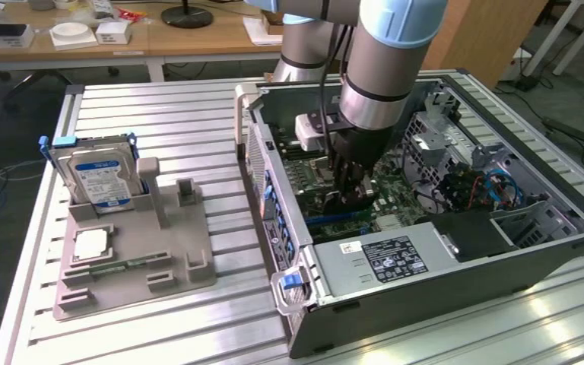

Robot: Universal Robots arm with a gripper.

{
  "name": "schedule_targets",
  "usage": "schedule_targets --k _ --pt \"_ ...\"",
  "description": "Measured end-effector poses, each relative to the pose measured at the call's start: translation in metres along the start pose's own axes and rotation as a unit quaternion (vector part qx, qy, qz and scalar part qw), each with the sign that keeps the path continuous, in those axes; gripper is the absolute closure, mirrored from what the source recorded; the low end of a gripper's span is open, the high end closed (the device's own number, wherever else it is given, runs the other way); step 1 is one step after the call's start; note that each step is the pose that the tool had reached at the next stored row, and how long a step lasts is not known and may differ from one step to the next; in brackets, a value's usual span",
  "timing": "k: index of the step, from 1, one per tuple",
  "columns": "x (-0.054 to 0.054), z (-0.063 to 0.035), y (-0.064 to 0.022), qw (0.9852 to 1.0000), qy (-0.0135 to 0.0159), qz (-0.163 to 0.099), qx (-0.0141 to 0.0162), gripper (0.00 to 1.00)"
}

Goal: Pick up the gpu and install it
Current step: 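Insert the gpu into the slot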

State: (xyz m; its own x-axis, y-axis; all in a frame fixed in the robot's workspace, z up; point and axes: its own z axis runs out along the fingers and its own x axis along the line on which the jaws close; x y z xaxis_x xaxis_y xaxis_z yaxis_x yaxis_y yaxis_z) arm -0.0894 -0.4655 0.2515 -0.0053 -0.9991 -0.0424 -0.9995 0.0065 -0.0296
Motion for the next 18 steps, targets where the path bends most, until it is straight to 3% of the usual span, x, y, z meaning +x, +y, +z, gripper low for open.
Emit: schedule_targets --k 18 --pt "0.0001 0.0036 0.0002 1.0000 -0.0001 0.000 0.0001 0.74"
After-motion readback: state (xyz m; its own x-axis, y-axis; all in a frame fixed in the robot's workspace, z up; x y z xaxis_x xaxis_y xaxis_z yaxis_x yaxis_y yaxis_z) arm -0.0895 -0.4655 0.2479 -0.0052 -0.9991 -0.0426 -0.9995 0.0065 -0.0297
